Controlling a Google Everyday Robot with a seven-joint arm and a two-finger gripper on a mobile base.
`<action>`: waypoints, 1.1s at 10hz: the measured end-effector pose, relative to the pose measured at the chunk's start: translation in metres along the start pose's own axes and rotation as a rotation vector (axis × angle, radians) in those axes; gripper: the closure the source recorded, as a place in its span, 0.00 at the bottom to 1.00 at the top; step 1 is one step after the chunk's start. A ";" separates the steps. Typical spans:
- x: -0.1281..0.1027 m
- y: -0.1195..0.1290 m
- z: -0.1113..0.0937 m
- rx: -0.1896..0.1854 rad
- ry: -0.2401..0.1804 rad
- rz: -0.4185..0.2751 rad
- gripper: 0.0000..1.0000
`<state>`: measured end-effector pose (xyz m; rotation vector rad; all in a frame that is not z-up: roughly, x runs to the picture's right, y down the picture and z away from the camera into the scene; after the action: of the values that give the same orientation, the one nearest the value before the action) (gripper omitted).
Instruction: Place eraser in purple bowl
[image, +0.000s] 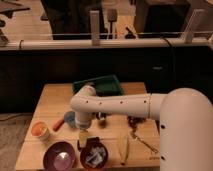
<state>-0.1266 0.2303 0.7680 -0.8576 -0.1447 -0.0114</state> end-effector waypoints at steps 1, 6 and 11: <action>-0.001 0.000 0.001 -0.004 0.003 0.000 0.20; -0.007 -0.001 0.014 -0.027 -0.017 -0.007 0.20; 0.010 0.002 0.036 -0.046 -0.018 0.024 0.20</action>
<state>-0.1212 0.2594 0.7907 -0.9055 -0.1514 0.0152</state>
